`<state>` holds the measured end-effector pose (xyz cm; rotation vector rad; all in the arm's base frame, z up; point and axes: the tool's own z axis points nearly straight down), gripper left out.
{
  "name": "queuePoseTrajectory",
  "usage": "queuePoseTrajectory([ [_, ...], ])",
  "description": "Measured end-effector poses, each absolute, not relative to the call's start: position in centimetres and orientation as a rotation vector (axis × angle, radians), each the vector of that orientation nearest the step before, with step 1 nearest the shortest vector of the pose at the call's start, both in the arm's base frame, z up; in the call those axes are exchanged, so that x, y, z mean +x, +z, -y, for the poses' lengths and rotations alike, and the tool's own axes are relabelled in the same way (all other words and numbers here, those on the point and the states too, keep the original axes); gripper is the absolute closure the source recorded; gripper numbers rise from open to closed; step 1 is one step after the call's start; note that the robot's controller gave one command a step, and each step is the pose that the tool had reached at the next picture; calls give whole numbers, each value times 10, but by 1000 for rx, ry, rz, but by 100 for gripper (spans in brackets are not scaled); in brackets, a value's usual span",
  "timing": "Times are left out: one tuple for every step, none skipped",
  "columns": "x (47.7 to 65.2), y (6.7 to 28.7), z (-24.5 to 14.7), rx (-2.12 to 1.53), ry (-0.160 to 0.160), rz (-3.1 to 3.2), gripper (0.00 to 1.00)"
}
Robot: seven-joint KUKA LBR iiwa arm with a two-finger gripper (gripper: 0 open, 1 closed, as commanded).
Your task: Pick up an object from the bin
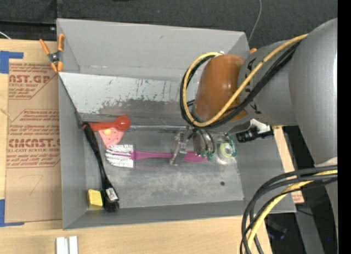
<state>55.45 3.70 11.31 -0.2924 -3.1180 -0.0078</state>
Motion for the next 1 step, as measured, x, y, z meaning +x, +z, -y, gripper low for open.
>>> queuePoseTrajectory([
  [556,137,-37,-292,-10,3123,100],
])
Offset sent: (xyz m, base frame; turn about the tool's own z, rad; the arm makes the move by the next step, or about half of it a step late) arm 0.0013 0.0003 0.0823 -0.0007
